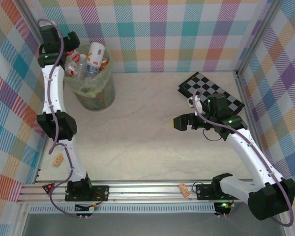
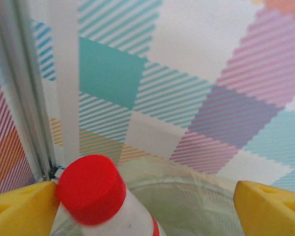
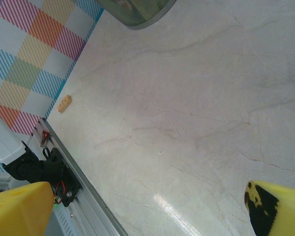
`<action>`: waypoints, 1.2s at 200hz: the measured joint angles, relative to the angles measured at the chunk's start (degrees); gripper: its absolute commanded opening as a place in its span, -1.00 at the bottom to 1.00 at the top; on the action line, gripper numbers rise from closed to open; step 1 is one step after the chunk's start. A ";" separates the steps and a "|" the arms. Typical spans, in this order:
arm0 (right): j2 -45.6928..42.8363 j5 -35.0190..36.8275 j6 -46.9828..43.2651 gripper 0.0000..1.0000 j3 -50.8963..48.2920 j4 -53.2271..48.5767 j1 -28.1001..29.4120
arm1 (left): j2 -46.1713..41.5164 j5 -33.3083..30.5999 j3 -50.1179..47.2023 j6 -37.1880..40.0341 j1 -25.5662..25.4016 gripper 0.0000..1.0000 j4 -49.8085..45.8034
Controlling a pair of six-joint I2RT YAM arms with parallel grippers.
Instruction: Put the plastic bottles in the bin
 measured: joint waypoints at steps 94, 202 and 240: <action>0.13 0.02 -0.02 0.98 -0.04 -0.26 0.33 | -0.42 0.57 0.96 -10.29 3.58 -0.04 1.25; 0.13 0.07 -0.02 0.98 -0.04 -0.90 0.81 | 1.90 1.42 -1.99 -10.14 3.89 -0.32 0.00; 0.15 0.04 0.00 0.98 -0.04 -0.87 1.14 | -0.24 1.70 -5.53 -9.88 3.91 -0.33 1.46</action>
